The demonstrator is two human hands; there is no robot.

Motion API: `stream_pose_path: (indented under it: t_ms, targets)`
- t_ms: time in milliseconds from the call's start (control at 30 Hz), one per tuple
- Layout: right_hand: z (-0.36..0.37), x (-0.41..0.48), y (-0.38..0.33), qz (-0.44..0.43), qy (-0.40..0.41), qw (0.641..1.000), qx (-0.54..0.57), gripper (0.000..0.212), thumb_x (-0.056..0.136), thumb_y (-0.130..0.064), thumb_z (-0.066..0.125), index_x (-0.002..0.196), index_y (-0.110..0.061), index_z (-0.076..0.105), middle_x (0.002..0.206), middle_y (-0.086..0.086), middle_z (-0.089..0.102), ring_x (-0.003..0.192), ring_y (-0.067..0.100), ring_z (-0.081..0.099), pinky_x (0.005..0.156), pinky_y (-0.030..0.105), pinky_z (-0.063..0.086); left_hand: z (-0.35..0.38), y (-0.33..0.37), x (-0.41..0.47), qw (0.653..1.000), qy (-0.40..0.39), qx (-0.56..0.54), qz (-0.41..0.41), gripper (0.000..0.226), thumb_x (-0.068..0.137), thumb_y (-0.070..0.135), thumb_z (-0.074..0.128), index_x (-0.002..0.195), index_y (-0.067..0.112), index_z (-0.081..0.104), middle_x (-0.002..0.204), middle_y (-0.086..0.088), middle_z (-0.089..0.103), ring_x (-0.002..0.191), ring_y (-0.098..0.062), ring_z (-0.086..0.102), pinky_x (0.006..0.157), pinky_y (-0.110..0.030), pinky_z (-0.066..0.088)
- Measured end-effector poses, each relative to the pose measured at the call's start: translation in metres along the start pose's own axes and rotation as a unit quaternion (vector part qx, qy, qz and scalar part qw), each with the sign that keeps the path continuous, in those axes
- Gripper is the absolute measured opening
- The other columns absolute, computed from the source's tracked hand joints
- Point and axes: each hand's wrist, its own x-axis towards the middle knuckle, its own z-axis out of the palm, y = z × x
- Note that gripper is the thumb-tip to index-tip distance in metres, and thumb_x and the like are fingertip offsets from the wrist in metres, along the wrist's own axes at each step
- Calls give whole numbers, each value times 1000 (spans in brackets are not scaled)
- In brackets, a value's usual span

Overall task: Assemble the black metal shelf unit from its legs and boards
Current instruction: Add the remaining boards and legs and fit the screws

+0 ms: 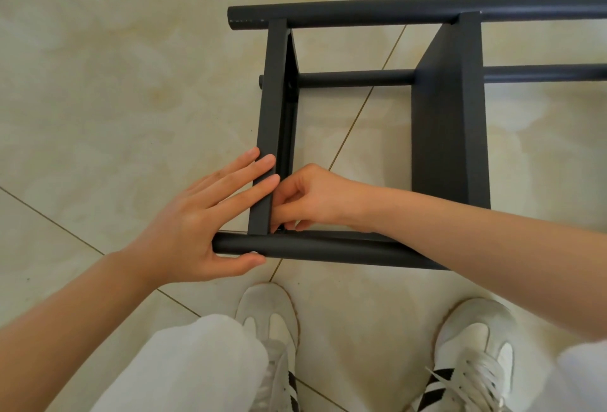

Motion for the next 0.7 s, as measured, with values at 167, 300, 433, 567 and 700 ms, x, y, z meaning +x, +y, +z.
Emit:
stream_pose_path:
  t_ms: [167,300,433,567,700]
  targets:
    - [-1,1,1,7,11,1000,8,10,88,-24,70,80,-24,76,78,-8,74,73,0,65,69,18,55,0,-3,1,999,19,30,27,74,93,55,60,146,6,45,158,-13,38,151,-31,28,120,-35,30]
    - [-2,2,0,22,7,1000,16,10,88,-26,69,84,-23,77,79,-9,74,77,1,62,72,19,51,3,-4,0,998,28,39,47,69,93,51,62,145,7,47,156,-11,42,150,-32,30,116,-38,36]
    - [1,4,2,78,-21,995,56,10,89,-23,68,86,-19,77,83,-4,75,86,10,63,85,31,52,3,-4,0,998,31,37,50,67,94,51,62,143,7,49,154,-10,44,148,-31,33,113,-38,40]
    - [2,9,3,127,-57,985,100,25,90,-22,68,65,-25,72,73,-7,69,78,10,60,81,28,49,2,-4,0,998,29,29,49,67,93,51,62,143,7,49,155,-9,43,148,-30,34,108,-37,45]
    - [-2,10,5,148,-91,975,137,12,91,-20,68,81,-20,74,84,-3,70,88,14,61,92,32,51,3,-4,-1,998,30,25,44,67,93,50,64,143,8,49,155,-8,42,149,-29,33,106,-36,46]
